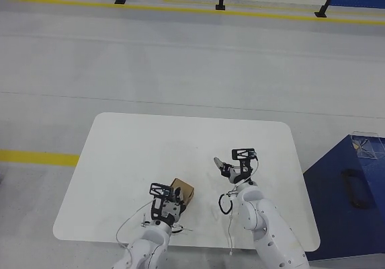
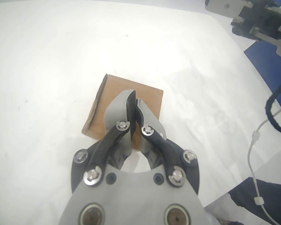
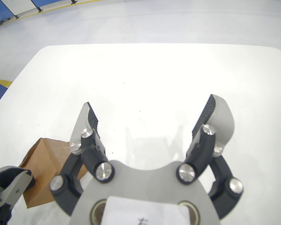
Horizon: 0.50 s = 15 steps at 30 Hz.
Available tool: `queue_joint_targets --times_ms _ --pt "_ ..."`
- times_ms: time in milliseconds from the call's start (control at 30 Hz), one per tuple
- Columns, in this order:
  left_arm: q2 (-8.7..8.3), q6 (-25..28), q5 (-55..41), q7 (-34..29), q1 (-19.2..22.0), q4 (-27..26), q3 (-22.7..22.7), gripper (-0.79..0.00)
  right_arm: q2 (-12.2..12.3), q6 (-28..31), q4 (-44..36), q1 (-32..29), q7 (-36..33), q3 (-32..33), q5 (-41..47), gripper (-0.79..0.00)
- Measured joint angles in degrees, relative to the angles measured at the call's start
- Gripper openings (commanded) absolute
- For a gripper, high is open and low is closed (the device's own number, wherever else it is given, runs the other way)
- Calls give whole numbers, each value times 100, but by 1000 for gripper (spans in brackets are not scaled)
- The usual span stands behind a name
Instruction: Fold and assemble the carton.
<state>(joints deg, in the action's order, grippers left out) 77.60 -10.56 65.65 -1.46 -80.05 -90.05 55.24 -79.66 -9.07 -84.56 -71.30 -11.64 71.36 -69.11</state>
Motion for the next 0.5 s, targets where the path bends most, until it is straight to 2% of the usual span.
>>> queue_joint_targets --times_ms 100,167,200,267,400,500 --pt "-49 363 -159 732 -375 -441 214 -785 0 0 0 0 0 0 0 0" --pt "-70 503 -172 1160 -546 -613 299 -394 0 0 0 0 0 0 0 0" --pt "-71 502 -172 1263 -551 -611 303 -782 0 0 0 0 0 0 0 0" --pt "-70 484 -169 1141 -533 -587 296 -768 0 0 0 0 0 0 0 -1" --pt "-70 480 -168 1072 -529 -583 294 -503 0 0 0 0 0 0 0 -1" --pt "-70 481 -168 1076 -530 -583 294 -411 0 0 0 0 0 0 0 0"
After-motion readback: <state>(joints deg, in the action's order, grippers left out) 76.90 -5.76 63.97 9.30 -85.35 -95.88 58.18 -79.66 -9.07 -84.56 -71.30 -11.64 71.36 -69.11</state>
